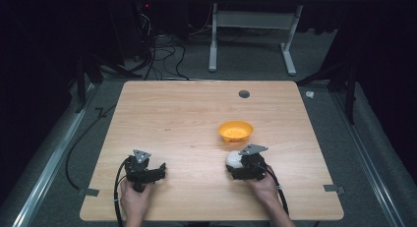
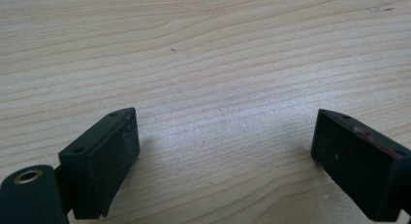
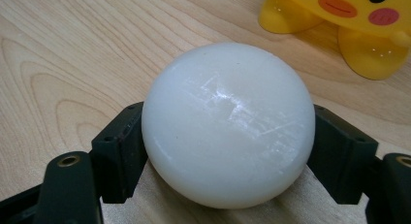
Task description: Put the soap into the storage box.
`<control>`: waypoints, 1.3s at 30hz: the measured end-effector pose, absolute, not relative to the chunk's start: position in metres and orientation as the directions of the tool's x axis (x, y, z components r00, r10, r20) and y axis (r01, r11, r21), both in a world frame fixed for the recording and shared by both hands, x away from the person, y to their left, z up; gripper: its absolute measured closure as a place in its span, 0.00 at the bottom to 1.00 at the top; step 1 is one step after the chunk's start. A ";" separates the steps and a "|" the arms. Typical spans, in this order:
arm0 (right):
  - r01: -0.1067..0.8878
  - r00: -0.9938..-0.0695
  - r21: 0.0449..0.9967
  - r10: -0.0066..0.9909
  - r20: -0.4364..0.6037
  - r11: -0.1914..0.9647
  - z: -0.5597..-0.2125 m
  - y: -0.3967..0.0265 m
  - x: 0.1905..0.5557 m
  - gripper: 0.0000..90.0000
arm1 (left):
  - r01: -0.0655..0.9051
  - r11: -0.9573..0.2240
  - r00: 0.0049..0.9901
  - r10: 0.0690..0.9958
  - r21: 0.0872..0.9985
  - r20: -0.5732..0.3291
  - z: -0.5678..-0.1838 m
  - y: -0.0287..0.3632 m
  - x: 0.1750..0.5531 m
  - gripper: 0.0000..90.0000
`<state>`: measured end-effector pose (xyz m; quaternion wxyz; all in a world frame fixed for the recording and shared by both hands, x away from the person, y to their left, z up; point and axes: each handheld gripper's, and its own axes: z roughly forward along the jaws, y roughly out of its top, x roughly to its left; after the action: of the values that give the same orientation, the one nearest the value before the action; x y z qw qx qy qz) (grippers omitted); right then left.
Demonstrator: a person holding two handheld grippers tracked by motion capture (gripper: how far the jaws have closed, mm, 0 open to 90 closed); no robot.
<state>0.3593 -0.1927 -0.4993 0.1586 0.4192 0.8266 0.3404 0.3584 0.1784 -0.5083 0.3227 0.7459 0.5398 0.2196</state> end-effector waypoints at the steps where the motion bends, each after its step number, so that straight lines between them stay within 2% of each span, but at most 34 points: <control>1: 0.587 -0.598 0.693 0.801 0.022 0.419 -0.499 -0.193 0.359 0.27 | 0.664 -0.209 0.321 0.947 0.718 -0.021 -0.508 0.178 0.358 0.12; 15: 0.603 -0.583 0.693 0.812 0.045 0.395 -0.495 -0.194 0.359 0.27 | 0.663 -0.210 0.323 0.946 0.719 -0.021 -0.508 0.179 0.358 0.12; 39: 0.591 -0.558 0.728 0.828 0.060 0.346 -0.466 -0.208 0.361 0.27 | 0.663 -0.210 0.322 0.946 0.719 -0.021 -0.508 0.179 0.358 0.12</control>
<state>0.3606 -0.2077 -0.4656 0.1624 0.4411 0.8043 0.3637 0.3581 0.1786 -0.5084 0.3233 0.7461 0.5391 0.2195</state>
